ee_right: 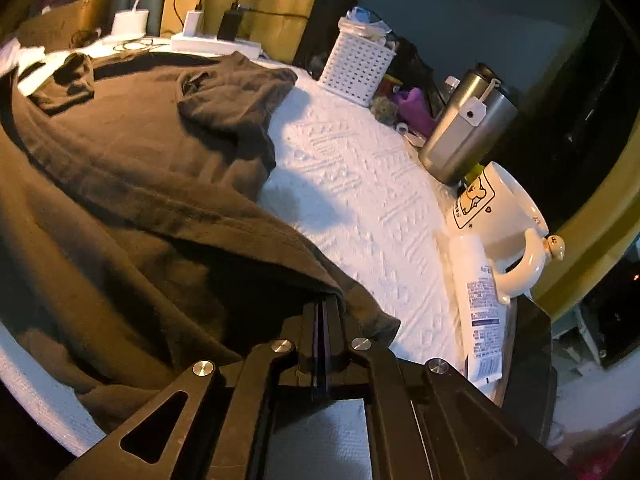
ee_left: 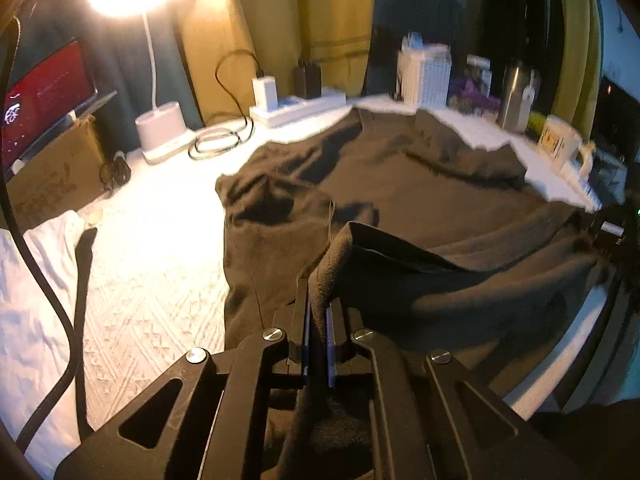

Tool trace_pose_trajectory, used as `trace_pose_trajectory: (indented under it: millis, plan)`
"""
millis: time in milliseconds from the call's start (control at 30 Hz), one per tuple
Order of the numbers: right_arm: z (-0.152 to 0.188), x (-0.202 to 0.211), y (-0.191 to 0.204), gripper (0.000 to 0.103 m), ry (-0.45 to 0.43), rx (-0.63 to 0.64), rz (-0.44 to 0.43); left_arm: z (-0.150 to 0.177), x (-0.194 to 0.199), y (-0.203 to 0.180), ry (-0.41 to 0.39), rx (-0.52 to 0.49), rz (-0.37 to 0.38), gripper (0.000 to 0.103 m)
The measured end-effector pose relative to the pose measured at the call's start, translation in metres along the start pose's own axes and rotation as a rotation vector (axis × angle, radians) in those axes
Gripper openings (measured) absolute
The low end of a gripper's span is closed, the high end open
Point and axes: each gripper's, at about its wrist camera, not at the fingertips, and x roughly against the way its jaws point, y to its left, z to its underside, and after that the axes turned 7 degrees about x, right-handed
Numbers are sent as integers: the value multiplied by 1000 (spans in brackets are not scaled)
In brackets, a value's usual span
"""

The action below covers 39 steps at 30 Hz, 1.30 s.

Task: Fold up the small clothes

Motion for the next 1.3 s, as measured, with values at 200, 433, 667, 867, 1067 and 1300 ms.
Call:
trace_pose_trajectory:
  millis: [200,433,667,867,1067,1300]
  plan:
    - [7,6,-16,2,14,-73,-39,10,-12,0,47,18,0,4]
    - [25,26,-26,3,-9,-197,-81,10,-14,-1,53,0,7,4]
    - [32,23,-25,3,2,-223,-33,12,-17,-9,65,-27,23,4]
    - [37,21,-29,3,46,-213,42,14,-16,-4,62,-15,12,4]
    - [46,21,-33,15,12,-247,72,15,-16,-5,61,-21,16,4]
    - [62,18,-62,79,50,-390,76,17,-16,-3,61,-14,19,4]
